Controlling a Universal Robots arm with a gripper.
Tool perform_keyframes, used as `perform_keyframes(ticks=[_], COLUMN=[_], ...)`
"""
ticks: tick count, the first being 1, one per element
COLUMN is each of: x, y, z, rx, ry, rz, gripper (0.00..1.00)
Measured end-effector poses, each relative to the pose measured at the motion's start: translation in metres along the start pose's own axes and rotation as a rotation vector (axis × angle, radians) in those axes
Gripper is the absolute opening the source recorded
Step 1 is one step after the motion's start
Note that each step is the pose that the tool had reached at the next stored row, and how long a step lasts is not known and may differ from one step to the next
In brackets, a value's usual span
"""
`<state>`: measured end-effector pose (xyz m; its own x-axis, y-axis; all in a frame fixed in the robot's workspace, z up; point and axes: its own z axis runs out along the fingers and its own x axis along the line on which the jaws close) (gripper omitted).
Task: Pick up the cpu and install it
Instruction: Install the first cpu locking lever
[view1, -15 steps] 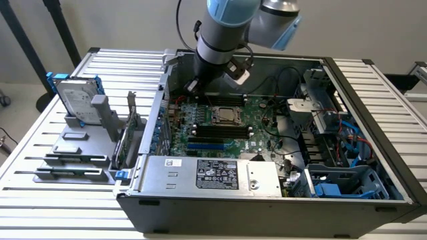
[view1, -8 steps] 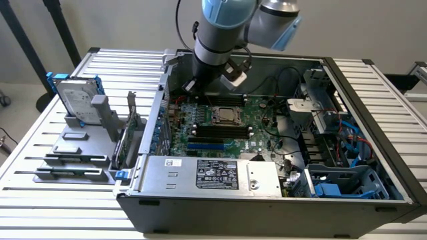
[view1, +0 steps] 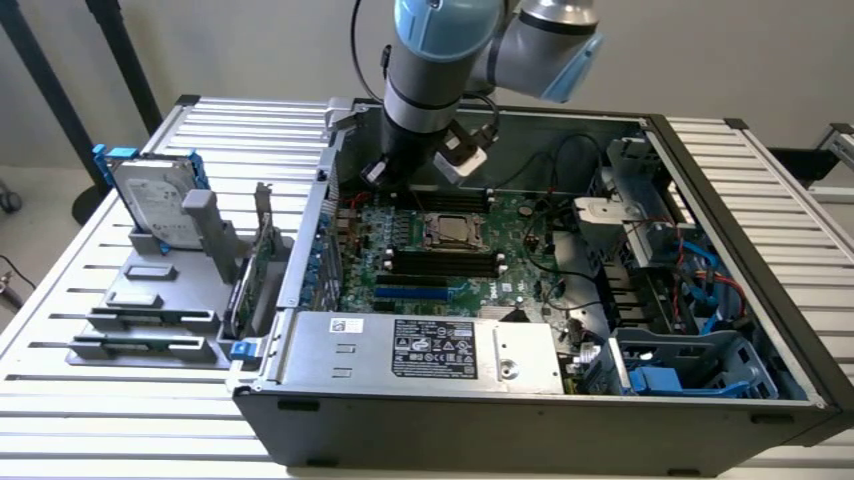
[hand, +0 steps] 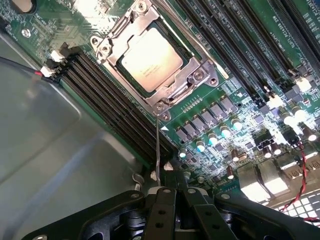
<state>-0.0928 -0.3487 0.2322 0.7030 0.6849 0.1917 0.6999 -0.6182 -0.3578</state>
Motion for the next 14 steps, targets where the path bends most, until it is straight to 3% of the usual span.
perform_keyframes(ticks=[8,14], x=[0.0,0.003], y=[-0.0005,-0.0052], z=[-0.0005,-0.0123], rx=[-0.018,-0.0319], ry=[0.0292,0.0533], rz=[0.06,0.118], gripper=[0.11,0.11])
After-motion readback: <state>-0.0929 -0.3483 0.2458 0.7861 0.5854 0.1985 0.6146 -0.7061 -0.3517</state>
